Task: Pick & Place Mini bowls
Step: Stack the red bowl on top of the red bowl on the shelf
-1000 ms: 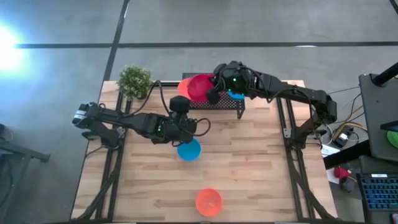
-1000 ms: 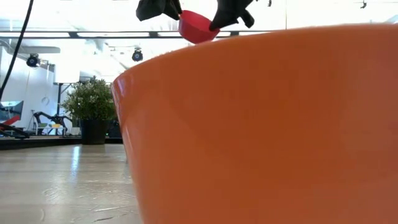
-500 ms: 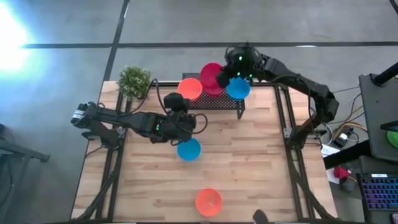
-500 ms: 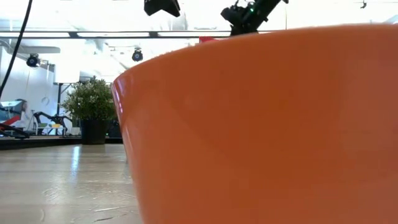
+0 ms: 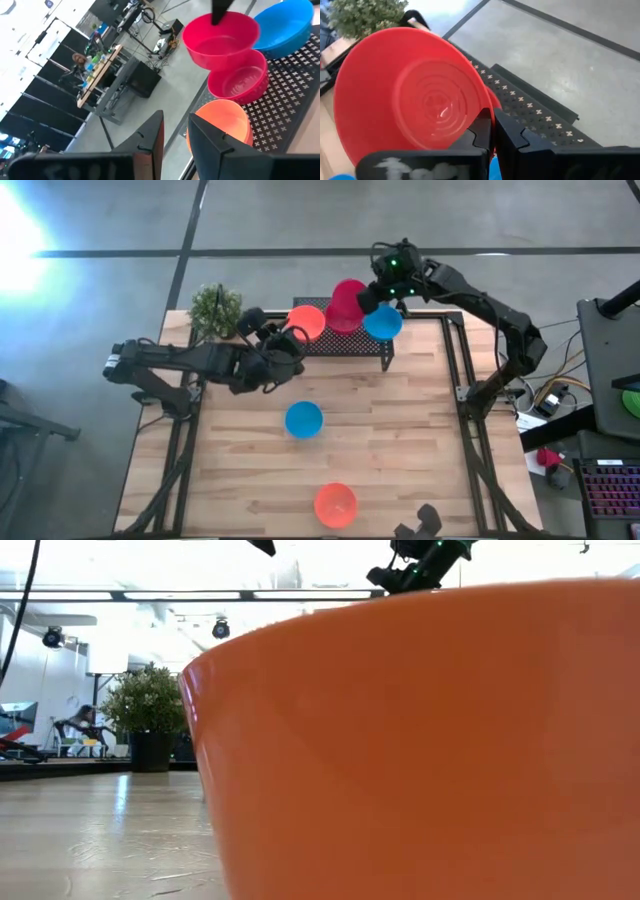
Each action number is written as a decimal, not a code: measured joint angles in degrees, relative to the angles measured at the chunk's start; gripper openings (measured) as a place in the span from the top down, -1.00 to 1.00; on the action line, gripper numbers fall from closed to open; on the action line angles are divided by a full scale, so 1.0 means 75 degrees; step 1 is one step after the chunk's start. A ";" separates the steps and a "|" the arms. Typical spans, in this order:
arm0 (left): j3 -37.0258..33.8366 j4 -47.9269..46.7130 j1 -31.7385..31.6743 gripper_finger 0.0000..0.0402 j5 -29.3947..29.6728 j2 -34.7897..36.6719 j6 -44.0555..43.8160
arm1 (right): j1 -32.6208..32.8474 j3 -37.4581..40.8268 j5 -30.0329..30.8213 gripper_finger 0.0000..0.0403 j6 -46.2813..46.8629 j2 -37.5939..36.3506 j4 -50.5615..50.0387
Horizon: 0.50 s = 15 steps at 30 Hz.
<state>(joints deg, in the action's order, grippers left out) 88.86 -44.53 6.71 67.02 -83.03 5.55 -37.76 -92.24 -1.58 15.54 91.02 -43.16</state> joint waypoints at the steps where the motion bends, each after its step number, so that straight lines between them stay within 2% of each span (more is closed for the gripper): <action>1: 0.0000 -0.0002 -0.0025 0.55 0.0000 0.0007 -0.0006 | 0.0003 0.0046 -0.0005 0.96 -0.0082 0.0000 0.0025; 8: 0.0000 -0.0004 -0.0073 0.55 -0.0013 0.0007 -0.0008 | -0.0012 0.0130 0.0268 0.96 -0.0124 0.0040 0.0053; 15: 0.0000 -0.0004 -0.0074 0.55 -0.0021 0.0007 -0.0005 | 0.0001 0.0154 0.0172 0.96 -0.0164 0.0654 0.0019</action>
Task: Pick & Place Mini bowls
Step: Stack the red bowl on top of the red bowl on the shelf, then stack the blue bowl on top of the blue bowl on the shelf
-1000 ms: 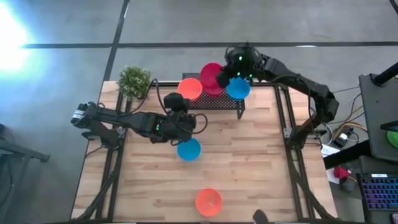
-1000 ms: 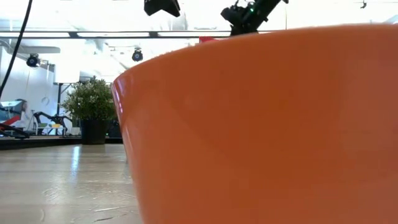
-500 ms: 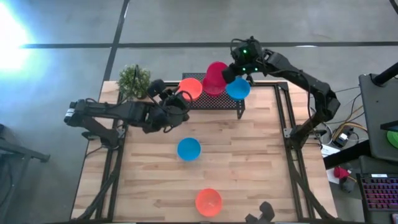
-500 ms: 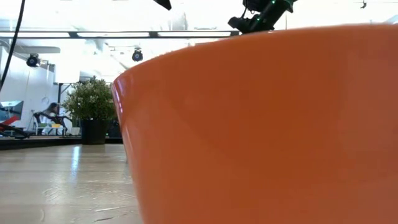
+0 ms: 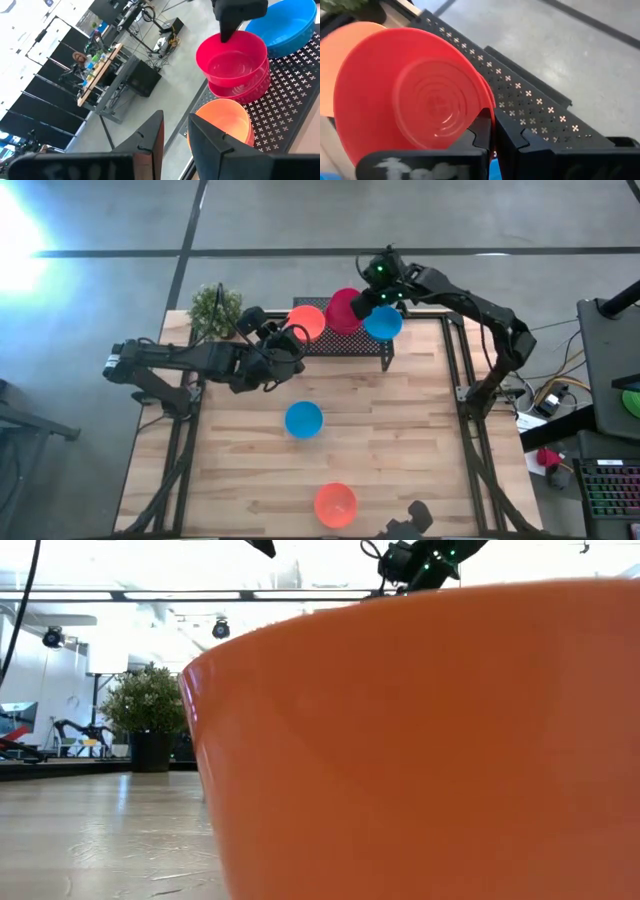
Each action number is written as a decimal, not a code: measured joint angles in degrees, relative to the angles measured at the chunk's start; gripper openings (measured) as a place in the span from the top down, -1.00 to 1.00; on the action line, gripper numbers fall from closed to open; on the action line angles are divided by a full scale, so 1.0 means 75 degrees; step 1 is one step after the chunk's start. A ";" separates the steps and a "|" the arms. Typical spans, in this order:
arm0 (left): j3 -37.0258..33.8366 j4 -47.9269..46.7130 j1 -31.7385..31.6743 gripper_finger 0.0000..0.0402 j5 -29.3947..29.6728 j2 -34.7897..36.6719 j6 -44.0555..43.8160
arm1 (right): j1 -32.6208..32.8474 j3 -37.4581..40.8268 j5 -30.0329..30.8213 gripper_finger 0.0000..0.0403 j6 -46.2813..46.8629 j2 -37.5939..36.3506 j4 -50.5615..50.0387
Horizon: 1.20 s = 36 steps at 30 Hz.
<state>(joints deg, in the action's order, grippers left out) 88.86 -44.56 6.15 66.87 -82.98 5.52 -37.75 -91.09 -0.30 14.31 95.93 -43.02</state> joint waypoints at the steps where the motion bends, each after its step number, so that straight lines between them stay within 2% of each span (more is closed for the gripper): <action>1: 0.0000 0.0000 0.0000 0.55 -0.0003 0.0000 -0.0003 | -0.0001 0.0000 0.0000 0.96 0.0013 0.0055 -0.0030; 20: 0.0000 -0.0003 -0.0006 0.55 0.0003 0.0000 0.0006 | 0.0021 -0.0023 -0.0039 0.94 0.0073 0.0170 -0.0039; 24: 0.0000 -0.0003 -0.0006 0.55 0.0003 0.0000 0.0006 | 0.0036 -0.0023 -0.0376 0.81 0.0096 0.0170 -0.0031; 31: 0.0000 -0.0003 -0.0006 0.55 0.0006 0.0000 0.0006 | 0.0047 -0.0023 -0.0379 0.47 0.0129 0.0140 -0.0015; 36: -0.0002 -0.0003 -0.0006 0.55 0.0009 0.0000 0.0006 | 0.0045 -0.0023 -0.0369 0.31 0.0102 -0.0165 0.0007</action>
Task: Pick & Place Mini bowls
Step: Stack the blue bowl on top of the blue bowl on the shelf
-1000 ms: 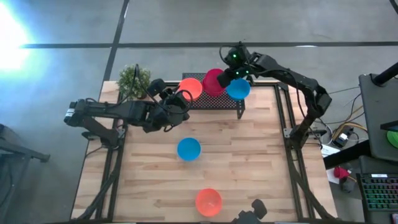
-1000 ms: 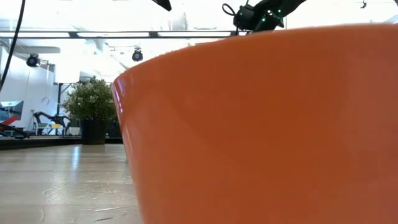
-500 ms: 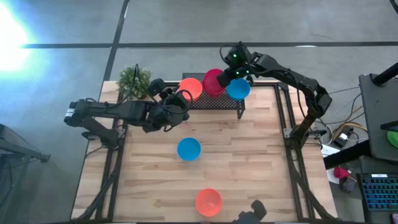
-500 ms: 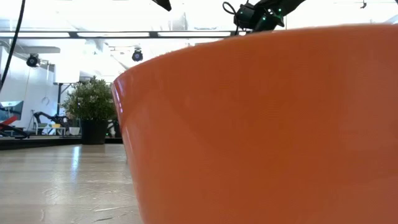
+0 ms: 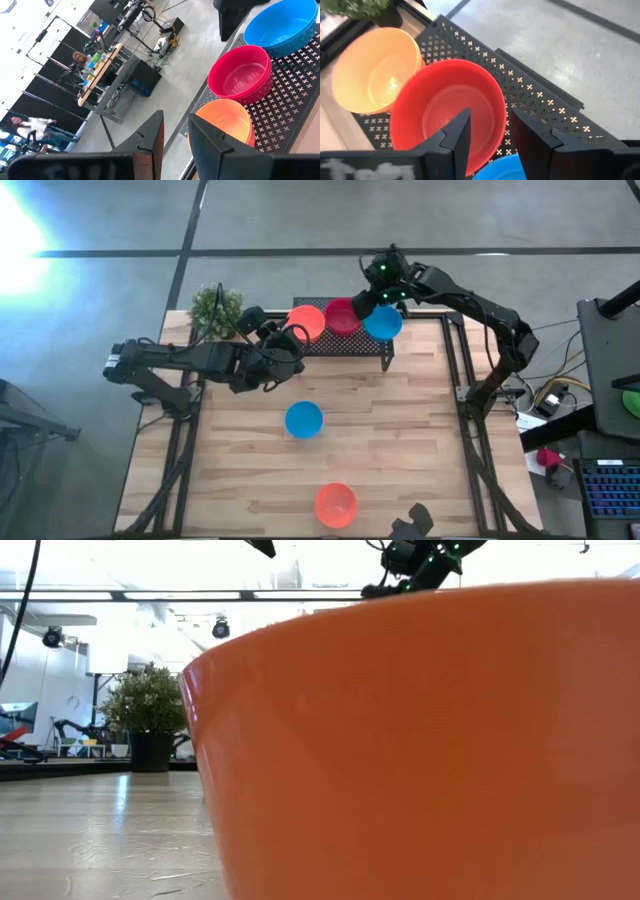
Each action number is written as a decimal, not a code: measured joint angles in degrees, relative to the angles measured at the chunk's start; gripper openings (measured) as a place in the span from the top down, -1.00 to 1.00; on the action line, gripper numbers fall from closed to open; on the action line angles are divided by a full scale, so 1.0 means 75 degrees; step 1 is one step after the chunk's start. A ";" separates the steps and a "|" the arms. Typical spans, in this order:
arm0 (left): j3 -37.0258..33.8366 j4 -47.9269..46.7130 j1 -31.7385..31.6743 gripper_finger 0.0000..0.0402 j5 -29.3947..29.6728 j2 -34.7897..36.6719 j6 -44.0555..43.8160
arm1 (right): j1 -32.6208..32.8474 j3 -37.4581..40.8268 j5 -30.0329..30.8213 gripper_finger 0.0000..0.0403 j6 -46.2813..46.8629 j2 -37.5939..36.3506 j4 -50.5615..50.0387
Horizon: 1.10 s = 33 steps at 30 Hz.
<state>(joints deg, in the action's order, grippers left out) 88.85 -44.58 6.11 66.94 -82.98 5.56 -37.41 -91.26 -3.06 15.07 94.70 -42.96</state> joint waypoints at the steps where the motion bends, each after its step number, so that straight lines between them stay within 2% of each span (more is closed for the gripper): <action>1: 0.0000 0.0000 0.0000 0.55 0.0000 0.0000 0.0000 | 0.0000 0.0000 -0.0001 0.29 0.0000 -0.0087 -0.0006; 5: -0.0001 -0.0003 0.0000 0.55 -0.0005 0.0000 -0.0013 | 0.0012 0.0000 -0.0015 0.27 -0.0002 -0.0576 -0.0031; 8: -0.0001 -0.0047 0.0000 0.55 -0.0205 0.0000 -0.0193 | 0.0102 -0.0003 -0.0065 0.32 -0.0003 -0.1030 -0.0168; 13: -0.0001 -0.0491 -0.0003 0.55 -0.0921 0.0057 -0.1044 | 0.0624 -0.0003 -0.0065 0.60 -0.0101 -0.1801 -0.0743; 18: -0.0001 -0.1615 -0.0018 0.55 -0.1431 0.0085 -0.2352 | 0.1636 0.0046 0.0071 0.92 -0.0235 -0.2432 -0.1095; 23: -0.0001 -0.2848 -0.0071 0.55 -0.2067 0.0090 -0.3831 | 0.2919 0.0079 0.0801 0.95 -0.0217 -0.2750 -0.1151; 26: -0.0004 -0.3285 -0.0133 0.55 -0.2820 0.0090 -0.4552 | 0.3590 0.0085 0.1186 0.96 -0.0206 -0.2826 -0.1217; 29: -0.0033 -0.3458 -0.0237 0.55 -0.3750 0.0093 -0.4853 | 0.4094 0.0085 0.1424 0.96 -0.0045 -0.2833 -0.1218; 33: -0.0246 -0.3450 -0.0323 0.55 -0.4389 0.0093 -0.5147 | 0.4498 0.0087 0.1691 0.96 0.0143 -0.2814 -0.1226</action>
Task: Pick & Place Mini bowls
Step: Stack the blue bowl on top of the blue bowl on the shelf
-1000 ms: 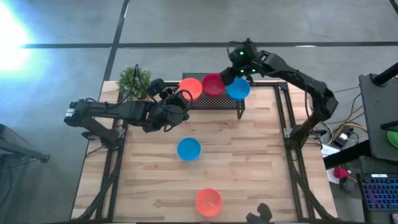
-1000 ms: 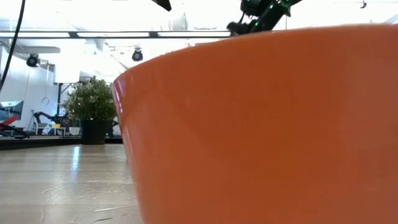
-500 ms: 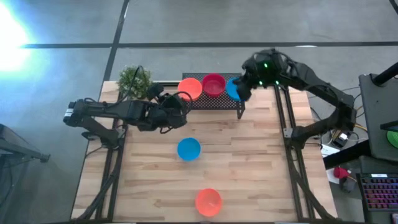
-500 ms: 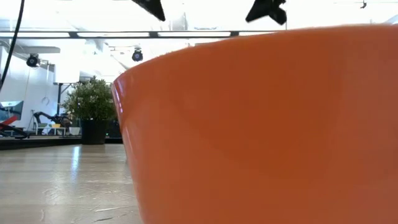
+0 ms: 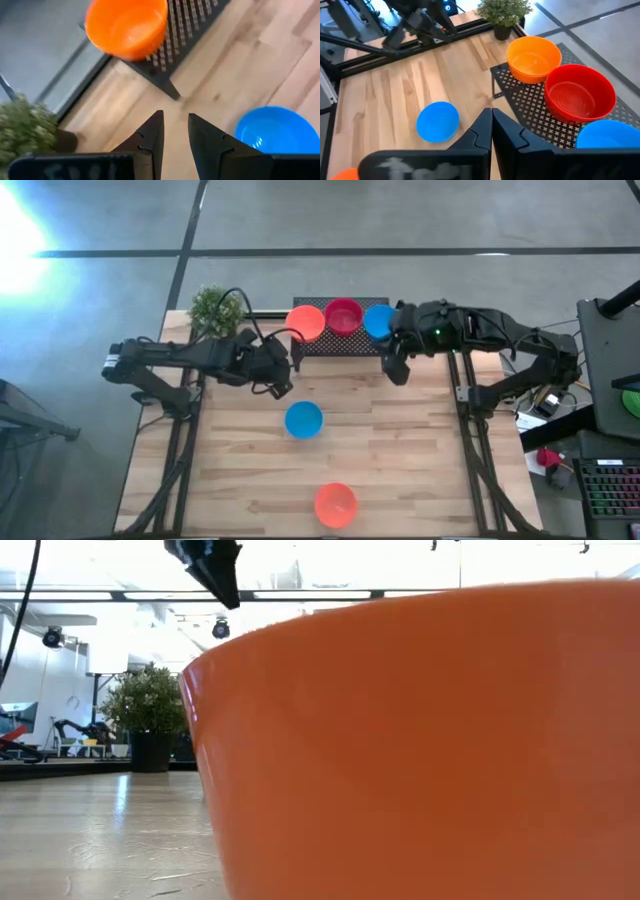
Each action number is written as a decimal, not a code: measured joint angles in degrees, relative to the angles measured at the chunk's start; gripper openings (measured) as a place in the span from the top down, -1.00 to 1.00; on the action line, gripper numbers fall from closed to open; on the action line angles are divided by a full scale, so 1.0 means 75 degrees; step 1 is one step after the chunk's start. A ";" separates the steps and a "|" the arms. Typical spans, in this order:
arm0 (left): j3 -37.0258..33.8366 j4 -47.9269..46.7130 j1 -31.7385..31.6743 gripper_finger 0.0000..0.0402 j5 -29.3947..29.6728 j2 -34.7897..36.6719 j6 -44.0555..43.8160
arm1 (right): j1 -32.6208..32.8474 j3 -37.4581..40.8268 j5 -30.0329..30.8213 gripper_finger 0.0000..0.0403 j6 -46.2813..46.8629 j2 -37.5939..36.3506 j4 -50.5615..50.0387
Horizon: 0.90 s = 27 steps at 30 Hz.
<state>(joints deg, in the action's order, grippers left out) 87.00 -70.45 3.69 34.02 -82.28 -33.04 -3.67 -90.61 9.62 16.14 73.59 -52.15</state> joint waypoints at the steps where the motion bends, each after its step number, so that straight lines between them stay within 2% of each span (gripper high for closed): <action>1: -0.0097 0.0000 -0.0021 0.55 -0.0136 0.0005 -0.0043 | 0.0063 0.0000 0.0053 0.96 0.0002 0.0020 0.0002; 6: -0.0983 -0.0013 -0.0068 0.55 -0.1337 0.0011 0.0155 | 0.0209 0.0006 0.0140 0.96 0.0055 0.0057 -0.0001; 10: -0.1910 0.0295 -0.0065 0.57 -0.2444 0.0012 0.0821 | 0.0209 0.0006 0.0142 0.96 0.0055 0.0055 -0.0001; 14: -0.2942 0.1326 -0.0062 0.67 -0.3346 0.0006 0.1702 | 0.0211 0.0006 0.0140 0.96 0.0055 0.0055 0.0002; 18: -0.3979 0.2793 -0.0050 0.87 -0.4254 0.0006 0.2742 | 0.0208 0.0006 0.0140 0.96 0.0055 0.0055 0.0003; 21: -0.4540 0.3767 -0.0050 0.98 -0.4569 0.0006 0.3201 | 0.0208 0.0006 0.0140 0.96 0.0054 0.0055 0.0004; 27: -0.5082 0.4791 -0.0062 1.00 -0.4861 0.0006 0.3346 | 0.0208 0.0006 0.0137 0.96 0.0055 0.0055 0.0004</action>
<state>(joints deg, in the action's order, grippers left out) 48.88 -34.52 3.22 -2.44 -82.24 -7.95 -2.11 -90.56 10.66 16.56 74.00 -52.12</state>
